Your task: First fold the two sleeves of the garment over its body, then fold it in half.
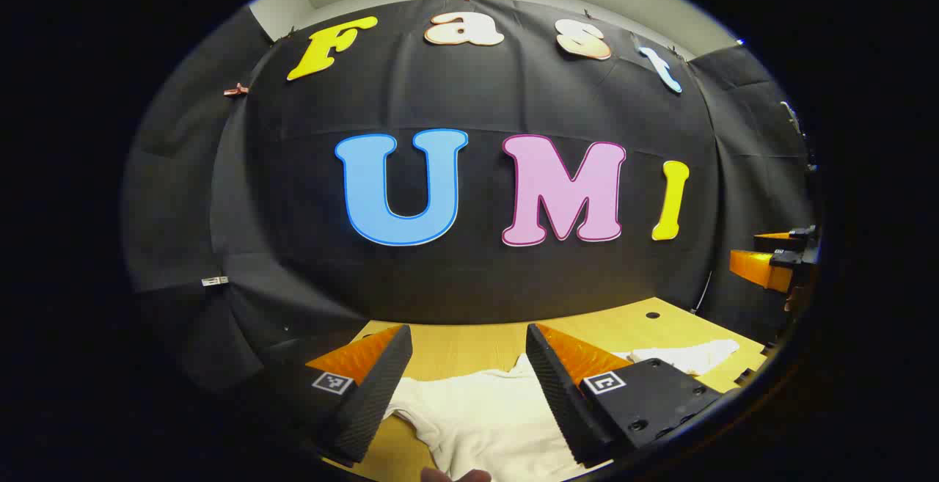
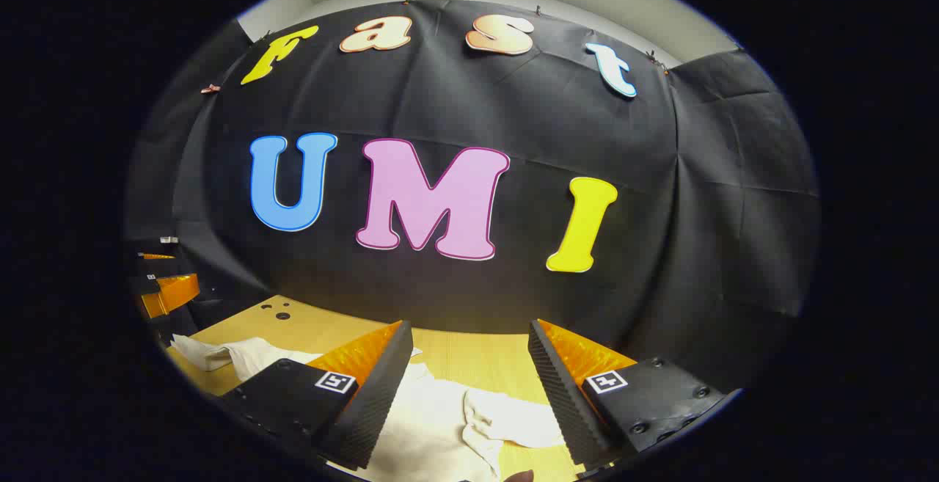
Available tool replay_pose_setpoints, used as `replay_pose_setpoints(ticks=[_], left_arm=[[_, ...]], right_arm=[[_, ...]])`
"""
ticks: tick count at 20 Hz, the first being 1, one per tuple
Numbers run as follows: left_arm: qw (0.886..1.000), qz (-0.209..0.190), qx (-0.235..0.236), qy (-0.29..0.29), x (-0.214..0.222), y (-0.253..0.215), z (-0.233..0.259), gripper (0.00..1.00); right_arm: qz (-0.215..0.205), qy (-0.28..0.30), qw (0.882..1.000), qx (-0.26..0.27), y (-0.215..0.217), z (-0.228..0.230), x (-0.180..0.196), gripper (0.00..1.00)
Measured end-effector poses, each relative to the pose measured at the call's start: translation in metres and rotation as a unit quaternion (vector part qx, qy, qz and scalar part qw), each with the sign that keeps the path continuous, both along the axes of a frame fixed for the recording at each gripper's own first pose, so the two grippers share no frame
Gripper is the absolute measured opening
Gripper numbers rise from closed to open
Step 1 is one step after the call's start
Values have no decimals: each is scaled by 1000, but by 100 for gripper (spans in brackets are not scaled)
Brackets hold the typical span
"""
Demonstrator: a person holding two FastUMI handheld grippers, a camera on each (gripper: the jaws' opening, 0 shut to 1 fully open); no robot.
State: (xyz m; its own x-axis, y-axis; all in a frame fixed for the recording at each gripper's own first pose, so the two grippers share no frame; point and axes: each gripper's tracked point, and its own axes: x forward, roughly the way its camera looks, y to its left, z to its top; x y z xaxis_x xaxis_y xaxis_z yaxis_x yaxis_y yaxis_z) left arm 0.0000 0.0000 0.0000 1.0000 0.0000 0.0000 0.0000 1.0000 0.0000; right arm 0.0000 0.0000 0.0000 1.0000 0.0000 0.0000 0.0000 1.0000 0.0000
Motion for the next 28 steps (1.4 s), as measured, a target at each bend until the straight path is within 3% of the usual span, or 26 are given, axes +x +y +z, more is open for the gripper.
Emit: replay_pose_setpoints(ticks=[11,19,24,28], left_arm=[[1000,3,5,4,0,-14,0,98],[1000,14,2,8,10,-43,1,98],[1000,17,5,12,19,-63,0,98],[1000,20,9,18,26,-79,-2,98]], right_arm=[[-2,0,1000,-12,-16,0,-2,98],[-9,18,1000,-1,-58,-10,17,98],[-42,86,995,14,-117,-66,33,98],[-81,159,984,21,-179,-131,41,98]])
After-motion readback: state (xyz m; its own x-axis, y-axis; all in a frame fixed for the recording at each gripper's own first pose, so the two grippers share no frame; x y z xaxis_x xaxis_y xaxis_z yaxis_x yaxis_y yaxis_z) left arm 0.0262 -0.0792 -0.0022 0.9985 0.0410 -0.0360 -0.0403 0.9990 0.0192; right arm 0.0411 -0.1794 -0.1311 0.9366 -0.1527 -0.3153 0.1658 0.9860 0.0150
